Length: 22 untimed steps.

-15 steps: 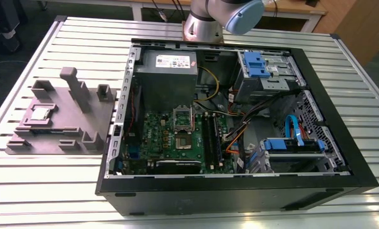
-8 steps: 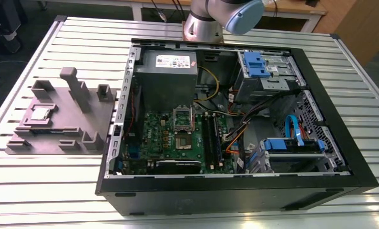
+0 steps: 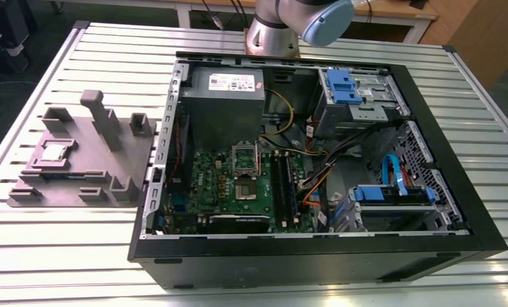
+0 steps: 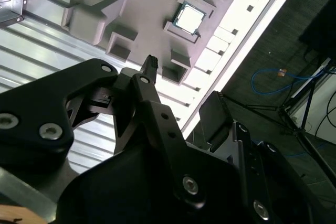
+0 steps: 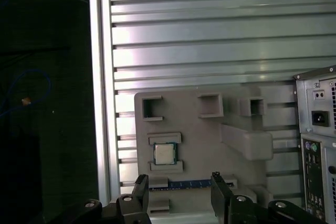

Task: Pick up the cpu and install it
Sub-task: 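Pick up the cpu and move it towards the insertion slot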

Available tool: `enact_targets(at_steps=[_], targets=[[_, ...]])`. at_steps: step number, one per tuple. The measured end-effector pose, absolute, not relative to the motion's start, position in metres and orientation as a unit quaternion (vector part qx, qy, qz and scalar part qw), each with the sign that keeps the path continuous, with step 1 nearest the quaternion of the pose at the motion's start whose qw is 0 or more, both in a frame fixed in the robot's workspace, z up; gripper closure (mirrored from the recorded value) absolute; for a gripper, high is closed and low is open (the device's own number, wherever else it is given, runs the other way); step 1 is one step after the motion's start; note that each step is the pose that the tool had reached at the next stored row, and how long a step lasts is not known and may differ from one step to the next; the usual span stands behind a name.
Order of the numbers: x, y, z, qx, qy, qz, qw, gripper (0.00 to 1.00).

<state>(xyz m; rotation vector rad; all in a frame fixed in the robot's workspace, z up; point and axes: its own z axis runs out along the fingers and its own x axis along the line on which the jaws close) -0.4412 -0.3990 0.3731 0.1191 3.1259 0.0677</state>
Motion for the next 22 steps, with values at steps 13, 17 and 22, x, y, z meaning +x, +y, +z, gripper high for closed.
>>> enact_targets(at_steps=[13,17,22], targets=[[-0.442,-0.402,0.358,0.022,0.999,0.022,-0.01,0.41],[-0.443,-0.404,0.354,0.019,1.0,0.022,-0.01,0.41],[-0.443,-0.405,0.353,0.019,1.0,0.022,-0.01,0.41]])
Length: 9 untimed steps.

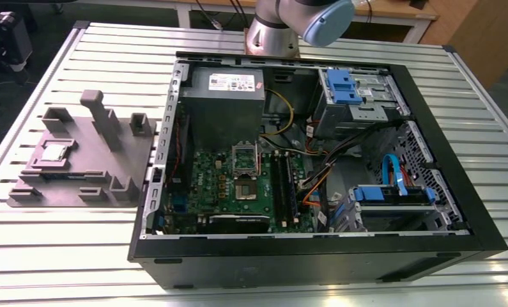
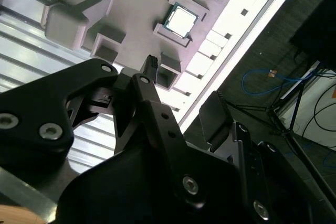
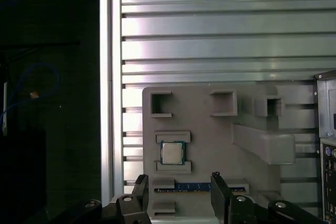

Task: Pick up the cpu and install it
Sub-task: 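Pick up the cpu and move it towards the insertion slot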

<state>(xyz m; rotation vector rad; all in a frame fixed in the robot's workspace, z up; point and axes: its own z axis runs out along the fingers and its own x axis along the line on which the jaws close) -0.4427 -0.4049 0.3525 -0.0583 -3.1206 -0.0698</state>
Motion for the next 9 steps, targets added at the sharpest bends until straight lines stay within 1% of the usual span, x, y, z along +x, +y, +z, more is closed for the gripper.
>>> enact_targets(at_steps=[9], targets=[[-0.4433,-0.4049,0.3506,-0.019,-1.0,-0.022,0.01,0.41]])
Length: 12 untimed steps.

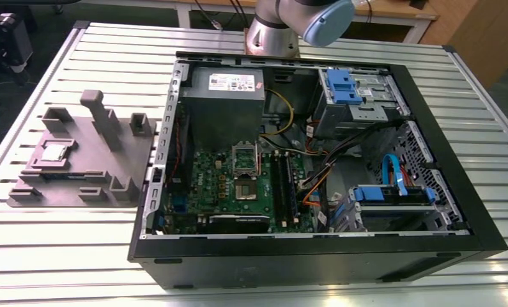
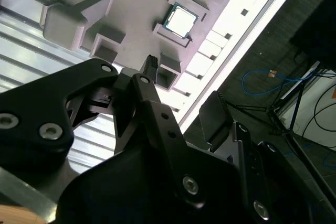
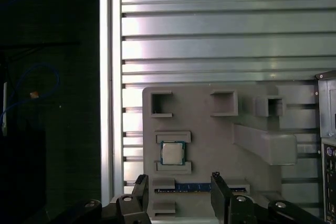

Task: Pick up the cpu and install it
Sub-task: 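Pick up the cpu and move it towards the insertion slot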

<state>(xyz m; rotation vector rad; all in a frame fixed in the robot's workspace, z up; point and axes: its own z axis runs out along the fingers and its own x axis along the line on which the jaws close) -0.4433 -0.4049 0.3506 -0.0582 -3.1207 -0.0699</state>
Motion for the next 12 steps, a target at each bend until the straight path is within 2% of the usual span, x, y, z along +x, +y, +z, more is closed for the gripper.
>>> enact_targets(at_steps=[12], targets=[[-0.4433,-0.4049,0.3493,-0.019,-1.0,-0.022,0.01,0.41]])
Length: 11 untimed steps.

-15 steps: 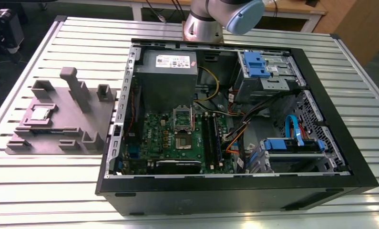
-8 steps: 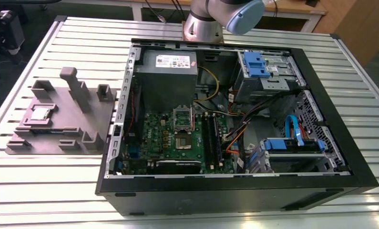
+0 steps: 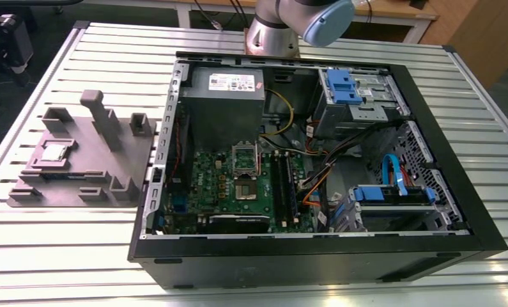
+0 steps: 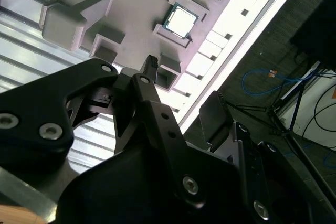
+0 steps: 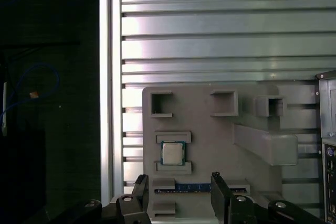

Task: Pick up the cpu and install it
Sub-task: 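Pick up the cpu and move it towards the insertion slot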

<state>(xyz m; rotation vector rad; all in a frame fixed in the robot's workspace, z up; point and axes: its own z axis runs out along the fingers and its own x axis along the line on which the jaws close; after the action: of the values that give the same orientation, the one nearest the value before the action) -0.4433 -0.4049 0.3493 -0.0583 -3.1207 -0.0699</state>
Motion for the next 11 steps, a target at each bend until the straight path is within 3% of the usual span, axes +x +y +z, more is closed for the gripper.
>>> enact_targets(at_steps=[11], targets=[[-0.4436,-0.4115,0.3391,-0.01,-1.0,-0.022,0.01,0.41]])
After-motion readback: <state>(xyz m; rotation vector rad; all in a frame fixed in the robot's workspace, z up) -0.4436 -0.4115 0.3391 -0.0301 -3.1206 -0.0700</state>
